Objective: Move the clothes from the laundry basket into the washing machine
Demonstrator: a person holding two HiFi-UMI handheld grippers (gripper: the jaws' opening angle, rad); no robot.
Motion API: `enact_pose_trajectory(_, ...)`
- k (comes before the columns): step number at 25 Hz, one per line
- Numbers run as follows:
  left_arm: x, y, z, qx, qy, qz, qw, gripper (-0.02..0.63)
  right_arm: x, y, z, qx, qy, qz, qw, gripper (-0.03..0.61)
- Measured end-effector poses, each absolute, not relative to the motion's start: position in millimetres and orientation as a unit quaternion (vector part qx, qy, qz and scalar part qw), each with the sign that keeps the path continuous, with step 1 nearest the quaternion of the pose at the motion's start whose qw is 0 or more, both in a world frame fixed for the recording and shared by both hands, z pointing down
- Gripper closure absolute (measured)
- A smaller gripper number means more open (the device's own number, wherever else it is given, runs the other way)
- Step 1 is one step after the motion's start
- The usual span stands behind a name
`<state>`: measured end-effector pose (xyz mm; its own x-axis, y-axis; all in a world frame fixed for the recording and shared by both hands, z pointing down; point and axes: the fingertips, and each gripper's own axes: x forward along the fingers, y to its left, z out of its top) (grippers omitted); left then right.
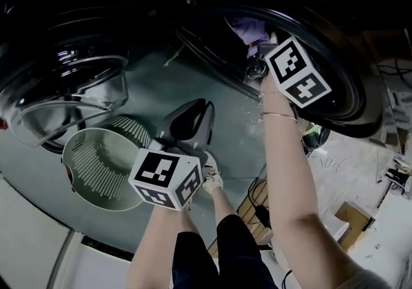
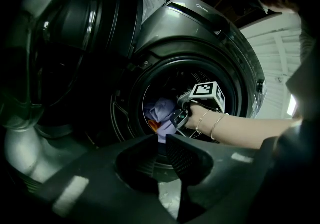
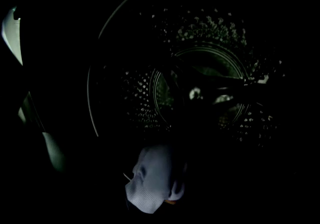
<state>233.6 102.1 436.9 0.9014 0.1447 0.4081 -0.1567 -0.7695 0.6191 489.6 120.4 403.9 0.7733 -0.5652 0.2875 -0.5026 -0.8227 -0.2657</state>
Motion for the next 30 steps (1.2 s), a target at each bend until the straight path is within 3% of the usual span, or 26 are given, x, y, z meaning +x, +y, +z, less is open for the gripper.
enact_pose_trajectory(1,232.9,101.9,436.6,0.915,-0.004,0.222,0.338,0.555,487.4,118.0,412.0,-0.933,0.289,-0.196,0.086,0.229)
enact_pose_trajectory(7,228.9,99.7,434.2,0.916,-0.011,0.220,0.336,0.555,470.6,133.3,439.6,-0.928,0.265,-0.245,0.088,0.084)
enact_pose_trajectory(14,224.0,103.0,423.4,0.918,-0.011,0.221,0.330,0.555,444.9,148.9,430.5,-0.924,0.266,-0.245,0.120,0.021)
enact_pose_trajectory(23,210.1,95.1,365.2,0.925,-0.019,0.218,0.310,0.555,358.5,156.1,400.3,-0.893,0.308,-0.301,0.128,0.049)
enact_pose_trajectory(27,203.2,86.0,328.7,0.932,-0.024,0.215,0.292,0.555,328.0,146.0,363.0,-0.871,0.361,-0.313,0.116,0.108)
enact_pose_trajectory(30,196.6,83.2,295.7,0.935,-0.024,0.213,0.281,0.555,303.8,141.0,322.1,-0.847,0.409,-0.322,0.113,0.200)
